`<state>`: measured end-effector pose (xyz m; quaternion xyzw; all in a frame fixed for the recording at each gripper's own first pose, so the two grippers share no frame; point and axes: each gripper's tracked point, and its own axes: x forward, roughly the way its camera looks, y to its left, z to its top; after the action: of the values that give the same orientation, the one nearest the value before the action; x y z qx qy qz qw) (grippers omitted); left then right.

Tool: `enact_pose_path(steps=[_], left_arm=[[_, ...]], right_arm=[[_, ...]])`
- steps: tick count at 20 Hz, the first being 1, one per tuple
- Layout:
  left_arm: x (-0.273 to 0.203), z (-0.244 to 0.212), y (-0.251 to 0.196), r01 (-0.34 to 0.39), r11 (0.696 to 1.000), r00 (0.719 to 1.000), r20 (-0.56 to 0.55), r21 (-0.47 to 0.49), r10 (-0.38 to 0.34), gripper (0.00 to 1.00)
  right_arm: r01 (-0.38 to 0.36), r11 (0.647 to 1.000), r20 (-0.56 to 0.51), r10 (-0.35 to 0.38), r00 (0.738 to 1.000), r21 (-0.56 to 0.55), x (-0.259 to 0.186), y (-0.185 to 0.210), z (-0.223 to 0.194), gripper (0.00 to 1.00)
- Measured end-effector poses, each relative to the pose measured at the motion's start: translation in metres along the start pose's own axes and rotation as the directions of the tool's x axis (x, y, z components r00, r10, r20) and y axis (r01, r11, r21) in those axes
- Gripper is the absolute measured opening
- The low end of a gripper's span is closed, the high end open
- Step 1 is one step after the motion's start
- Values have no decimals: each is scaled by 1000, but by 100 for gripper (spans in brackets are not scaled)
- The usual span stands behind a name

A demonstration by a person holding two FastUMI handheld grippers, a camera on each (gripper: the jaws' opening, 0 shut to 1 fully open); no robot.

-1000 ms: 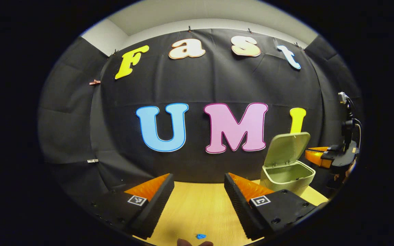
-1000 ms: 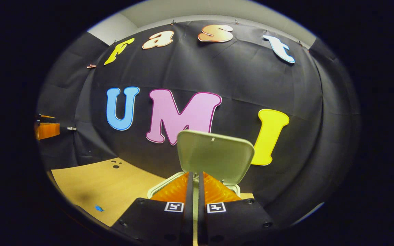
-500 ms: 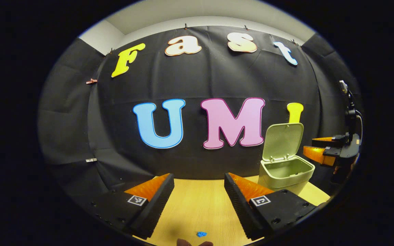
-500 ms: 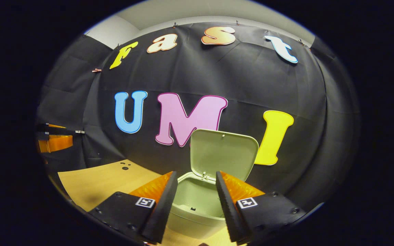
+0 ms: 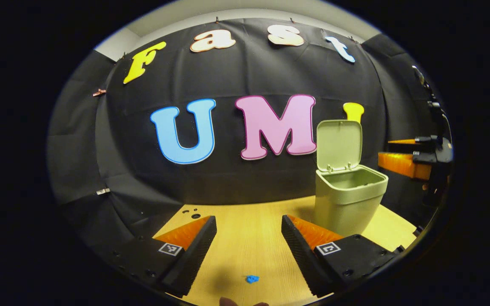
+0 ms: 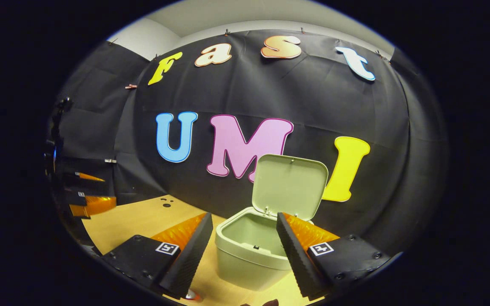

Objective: Press the lid of the desktop garbage bin to open it, pick up the crumpled paper on the desktop and throw it into the bin, then pick up the pop can on the desktop and drop it into the bin, and finally close the garbage bin lid.

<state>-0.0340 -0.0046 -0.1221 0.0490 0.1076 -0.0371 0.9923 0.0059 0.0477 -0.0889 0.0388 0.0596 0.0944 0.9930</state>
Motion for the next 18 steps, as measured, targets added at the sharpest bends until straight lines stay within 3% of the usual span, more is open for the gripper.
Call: enact_pose_path(steps=[5, 9, 14, 18], left_arm=[[9, -69, -7, 50, 999, 991, -128, 0, -49, 98], [20, -121, -14, 87, 996, 970, -224, -29, -91, 91], [40, -181, -10, 79, 997, 941, -330, 0, -75, 90], [49, -228, -12, 116, 993, 899, -425, 4, -103, 88]], right_arm=[[-7, 1000, -11, 8, 1000, 29, -20, 6, -3, 95], [-3, 999, -27, 4, 1000, 34, -35, 8, -9, 95], [17, 999, -46, -16, 999, 28, -51, 5, -13, 95], [30, 999, -60, -28, 998, 27, -55, 3, -15, 95]])
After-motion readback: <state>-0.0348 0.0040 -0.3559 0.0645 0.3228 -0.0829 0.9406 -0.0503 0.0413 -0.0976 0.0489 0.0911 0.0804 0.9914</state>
